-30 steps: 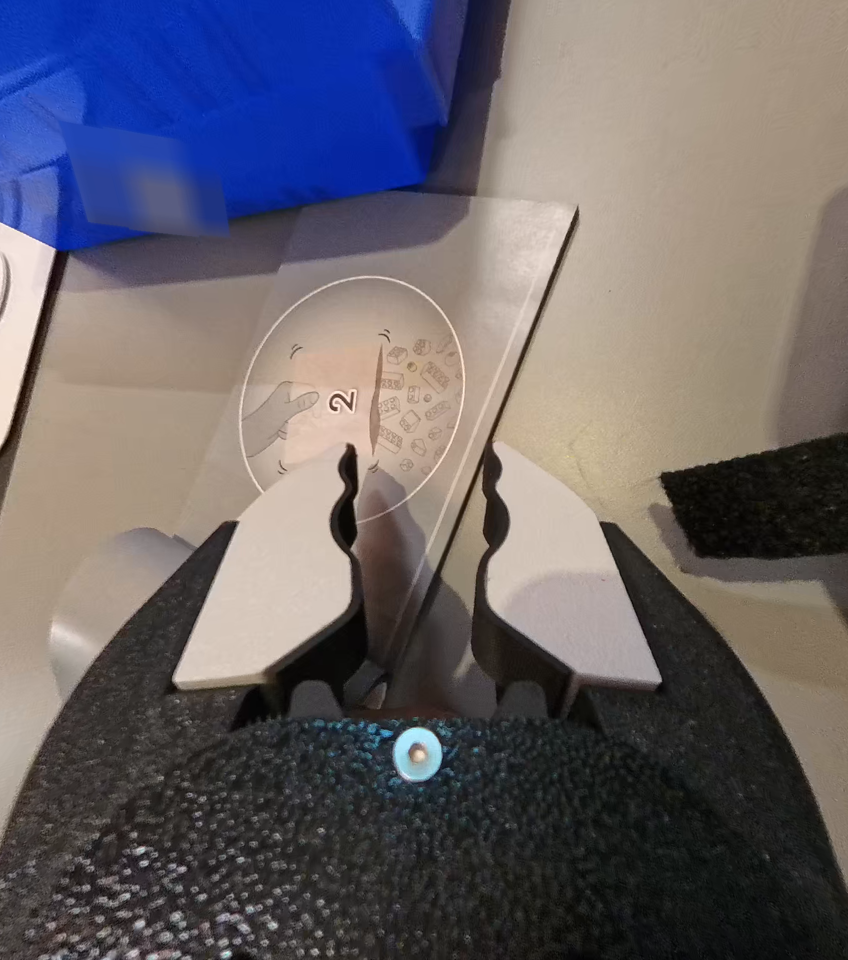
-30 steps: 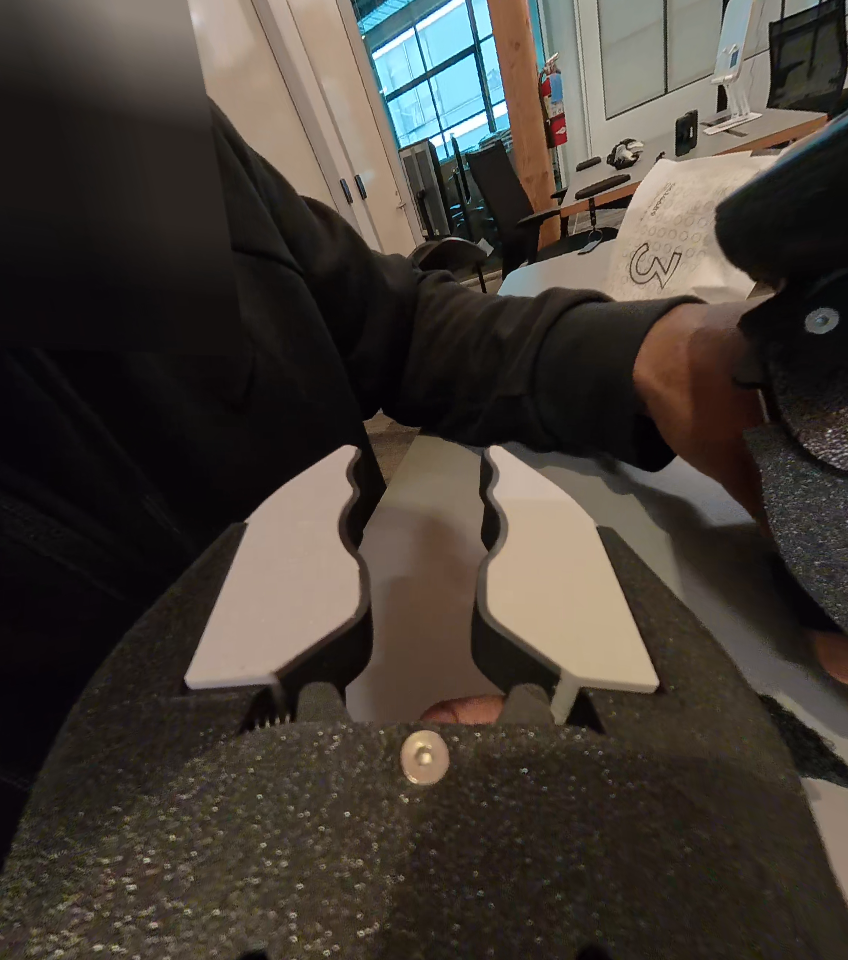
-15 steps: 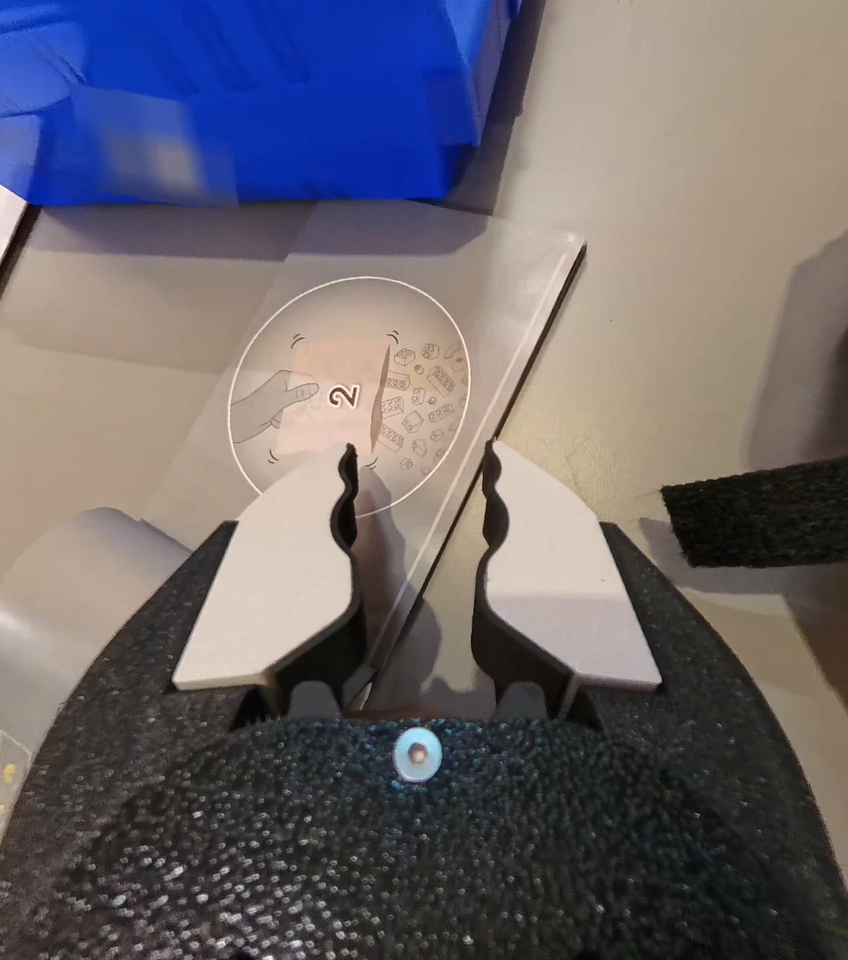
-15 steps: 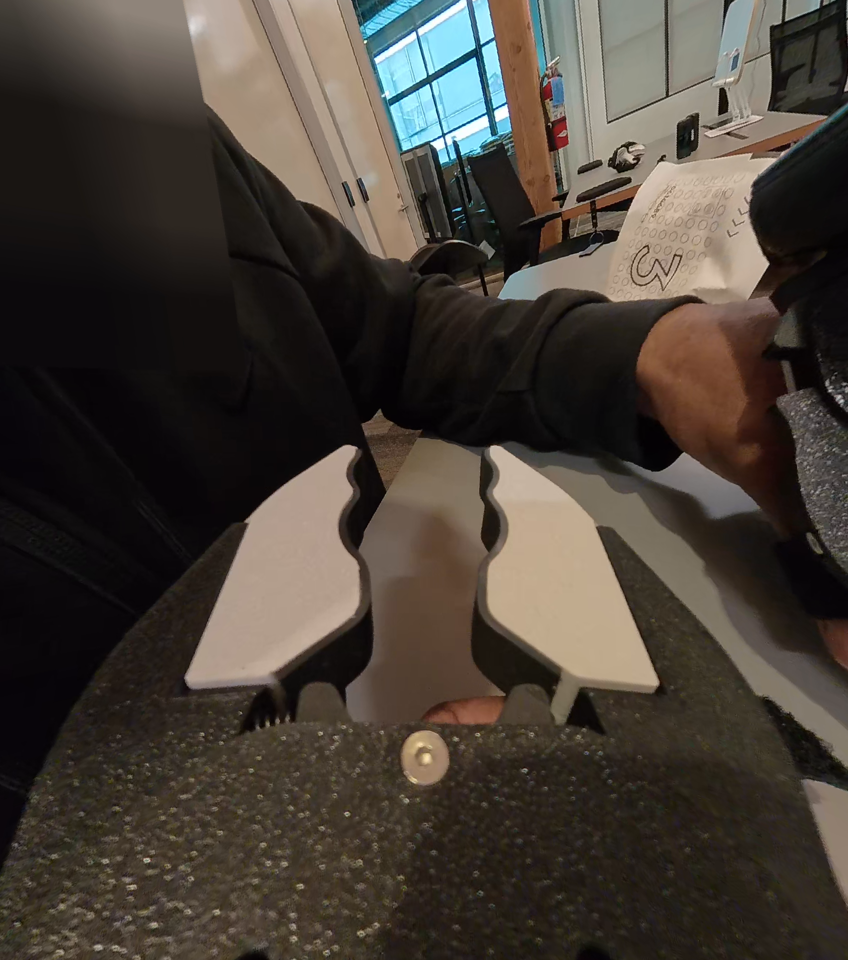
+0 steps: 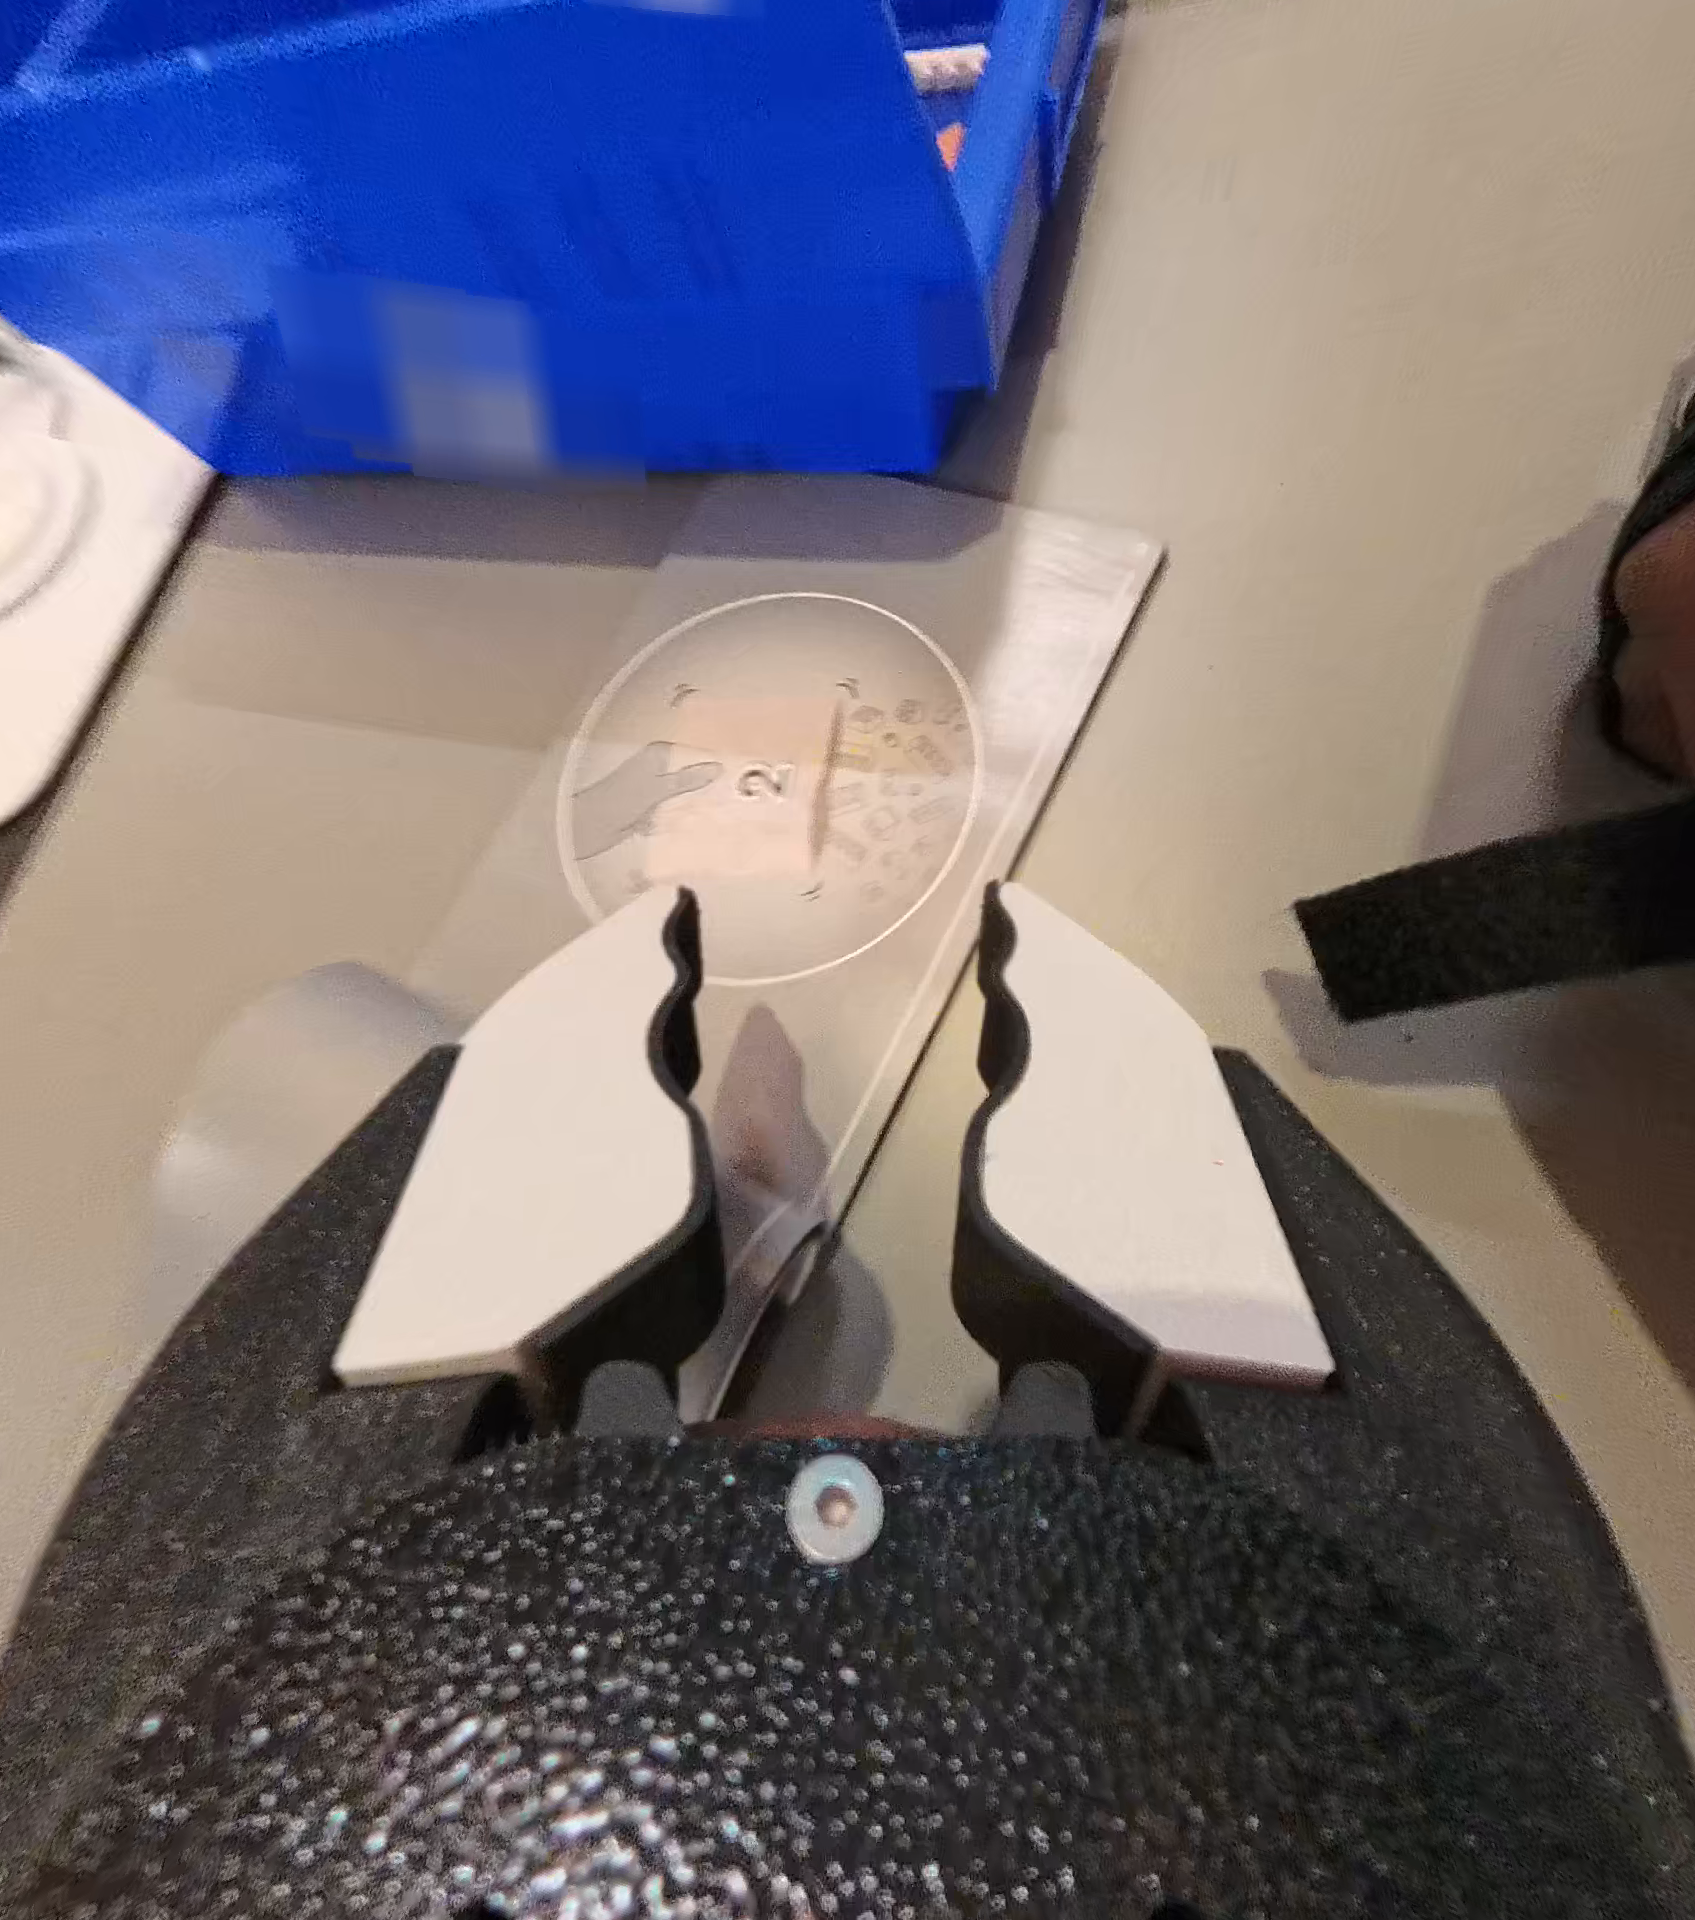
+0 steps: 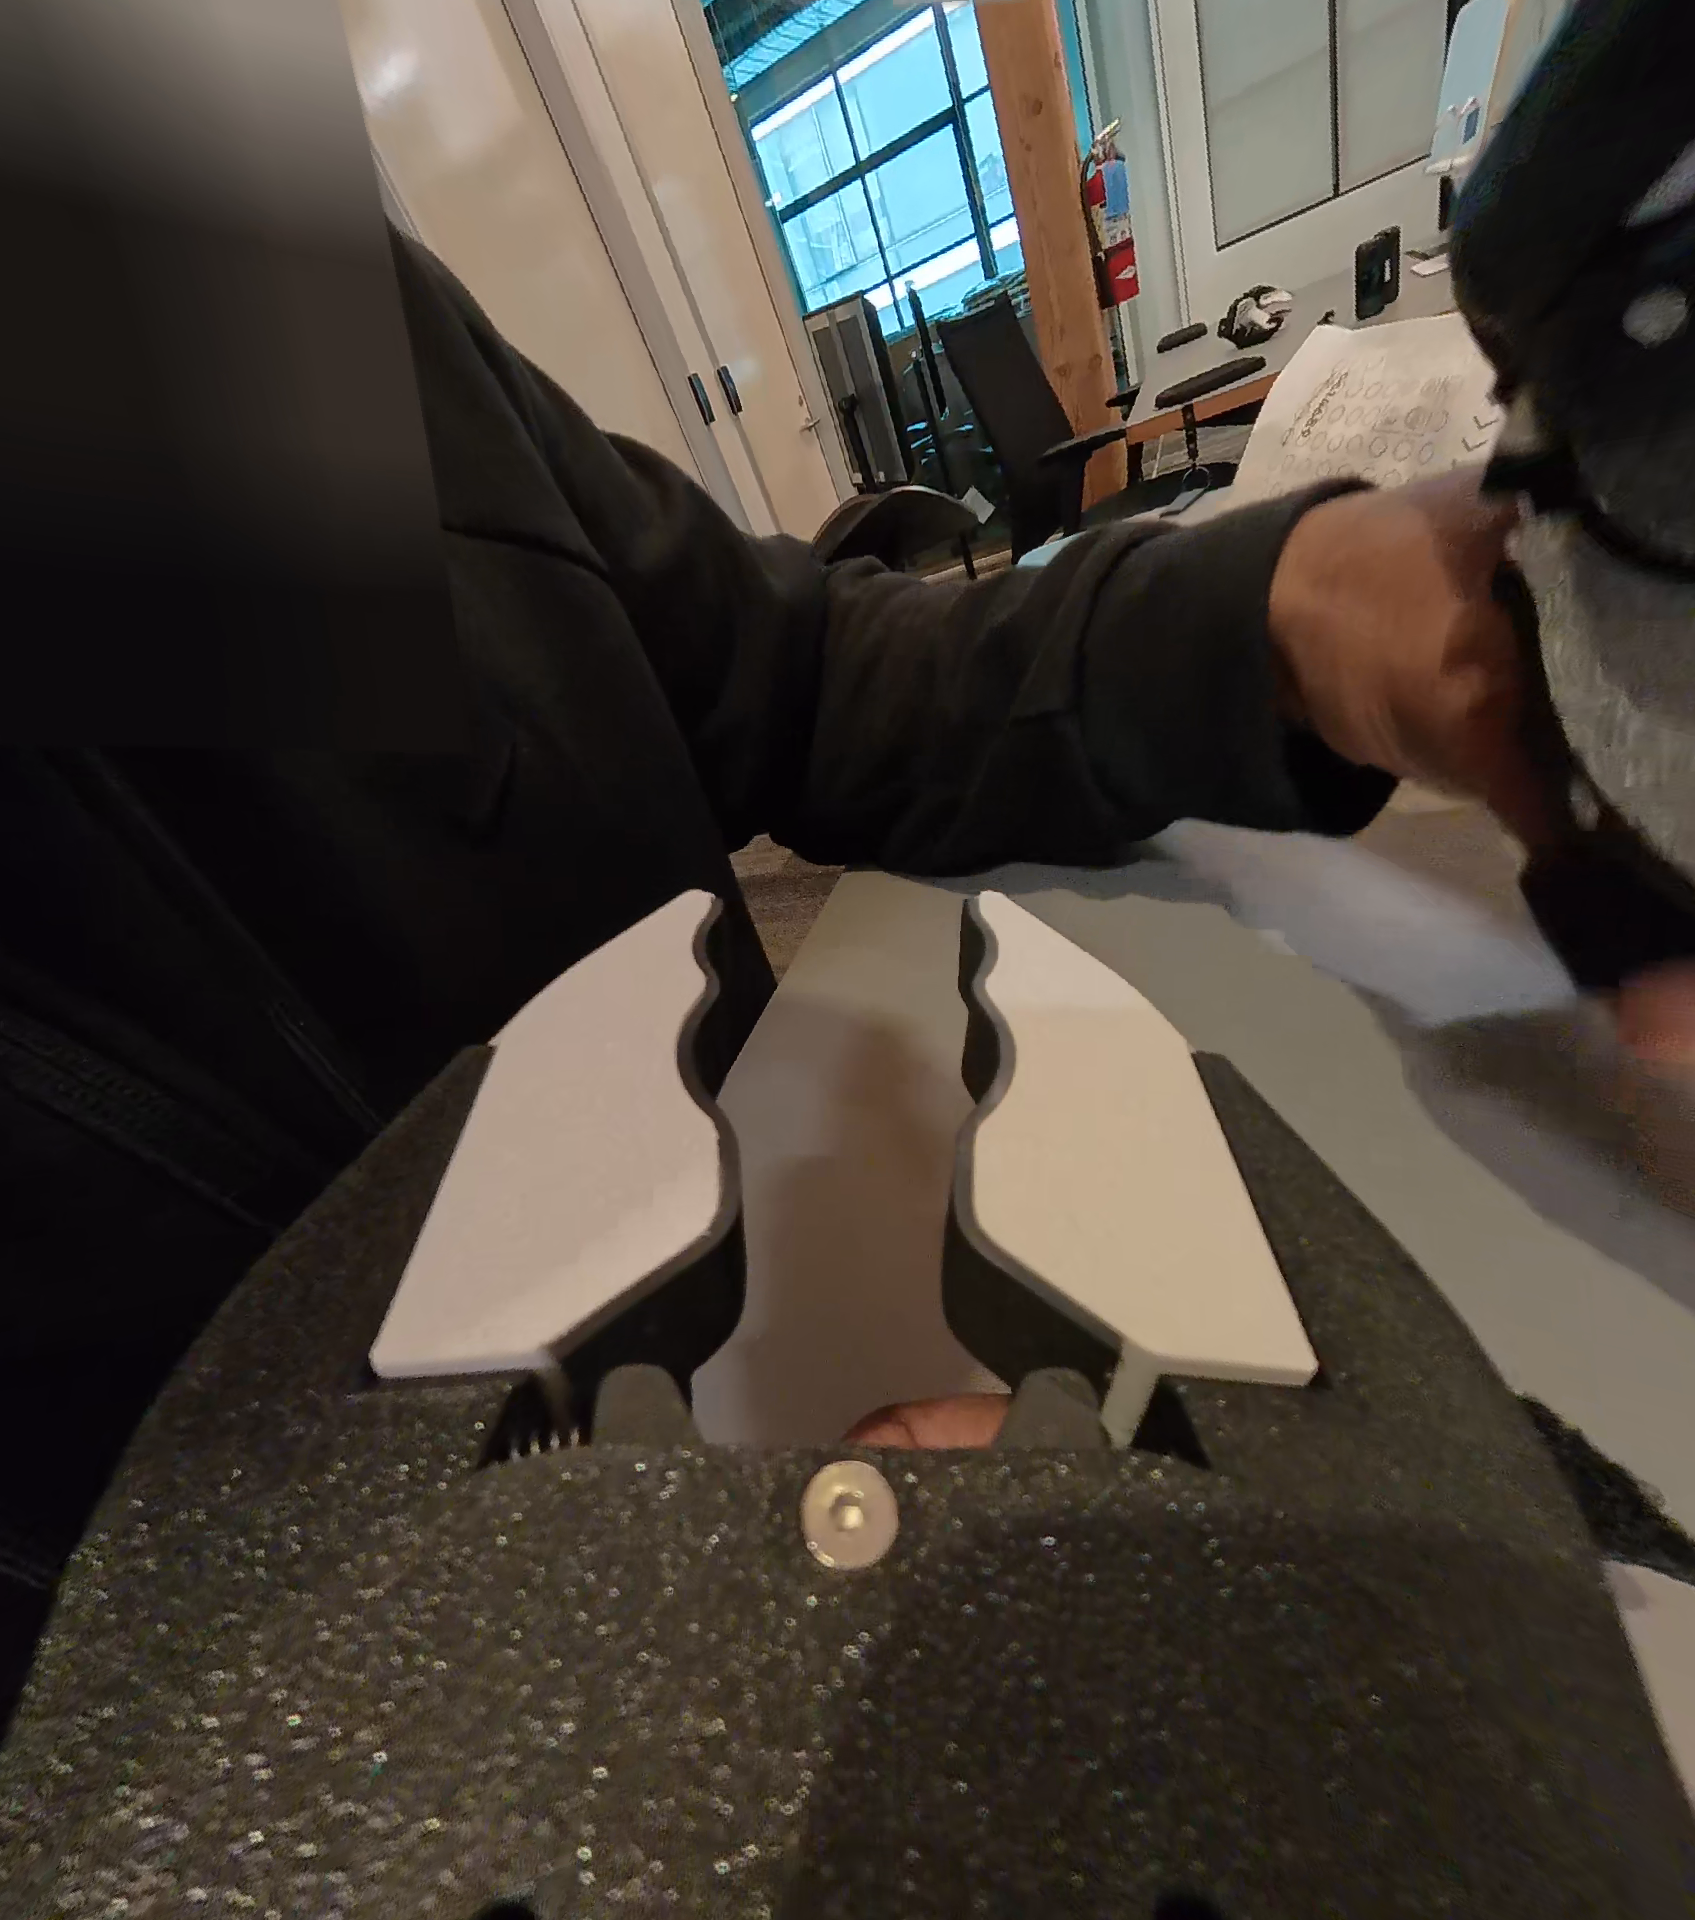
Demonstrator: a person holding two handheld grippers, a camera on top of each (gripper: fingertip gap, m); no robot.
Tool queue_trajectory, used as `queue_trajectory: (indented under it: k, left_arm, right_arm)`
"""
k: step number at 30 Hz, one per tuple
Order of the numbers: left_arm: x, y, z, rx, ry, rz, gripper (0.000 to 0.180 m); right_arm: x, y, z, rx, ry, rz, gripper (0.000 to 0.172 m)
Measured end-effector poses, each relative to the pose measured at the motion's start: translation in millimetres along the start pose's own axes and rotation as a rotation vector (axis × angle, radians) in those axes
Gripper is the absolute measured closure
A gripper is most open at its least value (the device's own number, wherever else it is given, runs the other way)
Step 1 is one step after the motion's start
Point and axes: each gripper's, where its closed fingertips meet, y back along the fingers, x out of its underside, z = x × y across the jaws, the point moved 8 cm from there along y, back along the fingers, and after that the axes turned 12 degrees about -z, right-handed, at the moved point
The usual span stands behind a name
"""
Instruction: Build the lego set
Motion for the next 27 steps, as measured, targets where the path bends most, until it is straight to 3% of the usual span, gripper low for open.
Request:
queue_trajectory:
  k: [2,8,11,16,24,27]
  left_arm:
    - [-2,24,14,-0.075,-0.027,-0.039,0.128]
    - [3,119,72,-0.549,-0.021,-0.105,0.13]
    - [18,145,86,-0.715,0.029,-0.072,0.132]
    - [37,153,95,-0.799,0.124,0.009,0.136]
    - [56,160,105,-0.908,0.135,0.149,0.136]
    - [65,168,111,-0.935,0.193,0.146,0.137]
  right_arm:
    - [0,0,0,-0.002,0.0,-0.001,0.129]
    - [0,0,0,-0.003,-0.004,-0.001,0.129]
    - [0,0,-1,-0.002,-0.009,0.002,0.129]
    - [0,0,-1,-0.001,-0.011,0.004,0.129]
    - [0,0,-1,-0.001,-0.011,-0.003,0.13]
    - [0,0,-1,-0.001,-0.01,-0.004,0.13]
